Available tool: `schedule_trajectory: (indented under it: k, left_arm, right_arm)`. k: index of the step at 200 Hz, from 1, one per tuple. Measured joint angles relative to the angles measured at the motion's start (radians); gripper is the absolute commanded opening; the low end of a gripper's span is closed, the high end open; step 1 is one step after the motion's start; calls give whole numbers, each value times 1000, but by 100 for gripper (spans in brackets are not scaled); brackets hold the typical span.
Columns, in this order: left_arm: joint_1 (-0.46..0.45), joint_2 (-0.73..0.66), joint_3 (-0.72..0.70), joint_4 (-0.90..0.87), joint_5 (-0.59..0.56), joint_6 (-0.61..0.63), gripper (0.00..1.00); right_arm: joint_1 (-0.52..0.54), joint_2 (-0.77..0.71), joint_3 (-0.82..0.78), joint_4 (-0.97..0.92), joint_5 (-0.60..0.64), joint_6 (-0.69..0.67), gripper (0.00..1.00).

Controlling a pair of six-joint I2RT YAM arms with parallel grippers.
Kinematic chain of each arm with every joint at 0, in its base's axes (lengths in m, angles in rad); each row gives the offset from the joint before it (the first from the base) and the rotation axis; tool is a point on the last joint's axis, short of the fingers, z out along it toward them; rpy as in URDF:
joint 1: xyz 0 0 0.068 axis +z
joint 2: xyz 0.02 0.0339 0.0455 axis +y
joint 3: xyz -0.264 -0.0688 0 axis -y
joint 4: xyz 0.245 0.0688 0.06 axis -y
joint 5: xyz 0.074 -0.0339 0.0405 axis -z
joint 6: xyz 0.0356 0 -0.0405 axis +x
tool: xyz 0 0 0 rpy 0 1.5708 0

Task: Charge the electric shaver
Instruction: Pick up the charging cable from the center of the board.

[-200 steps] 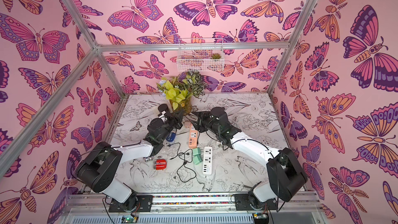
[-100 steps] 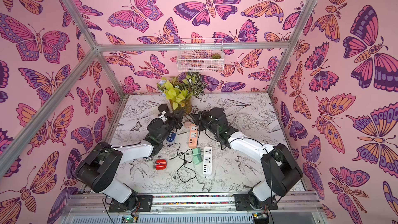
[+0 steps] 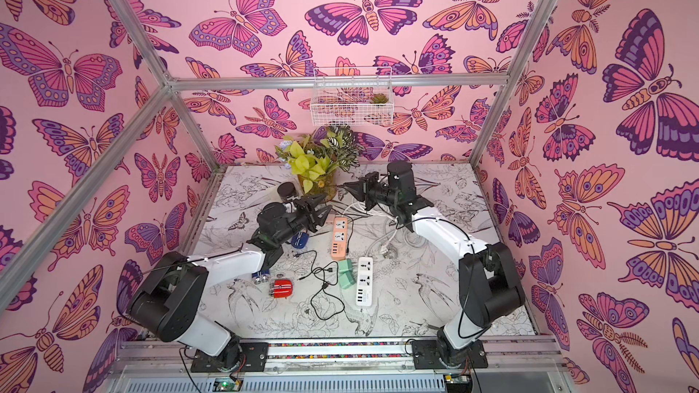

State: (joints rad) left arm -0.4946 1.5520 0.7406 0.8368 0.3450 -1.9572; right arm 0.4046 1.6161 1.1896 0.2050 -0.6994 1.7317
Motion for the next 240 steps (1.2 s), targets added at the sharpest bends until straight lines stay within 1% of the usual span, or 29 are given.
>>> schedule_trajectory:
  k: [20, 45, 66, 92, 101, 117, 144, 149, 156, 175, 185, 198, 205, 221, 230, 240]
  left_arm:
    - [12, -29, 15, -49, 69, 1, 62]
    - [27, -56, 51, -122, 130, 18, 62]
    - [31, -56, 107, -182, 187, 45, 59]
    - [31, -34, 145, -219, 250, 54, 56]
    - [31, -17, 160, -225, 268, 56, 52]
    - [31, 18, 193, -240, 298, 61, 40]
    - [31, 44, 211, -267, 326, 69, 14]
    - [31, 44, 211, -270, 328, 65, 11]
    - [34, 44, 211, -272, 329, 68, 10]
    - [36, 44, 211, -264, 333, 70, 9]
    - [36, 44, 211, -261, 332, 70, 7]
    - [37, 44, 211, -261, 332, 70, 7]
    - [38, 44, 211, -261, 331, 70, 9]
    - [39, 44, 211, -261, 328, 70, 21]
    - [38, 44, 211, -261, 333, 71, 24]
    - [36, 44, 211, -259, 340, 71, 24]
  right_arm:
    - [-7, 9, 0, -62, -96, -95, 0]
    - [-15, 24, 0, -142, -164, -193, 0]
    - [-18, 32, 0, -153, -200, -221, 0]
    - [-21, 39, 10, -148, -225, -239, 0]
    - [-21, 42, 10, -143, -232, -238, 0]
    - [-21, 51, 10, -130, -240, -234, 0]
    - [-26, 59, 10, -88, -241, -212, 0]
    - [-27, 60, 10, -79, -242, -209, 0]
    - [-30, 60, 10, -72, -238, -202, 0]
    - [-32, 60, 10, -62, -245, -187, 0]
    - [-32, 61, 10, -54, -246, -180, 0]
    - [-33, 66, 10, -42, -251, -164, 0]
    - [-33, 70, 10, -35, -254, -160, 0]
    - [-34, 76, 9, -24, -260, -146, 0]
    - [-34, 77, 9, -17, -261, -140, 0]
    - [-34, 80, 9, -6, -261, -134, 0]
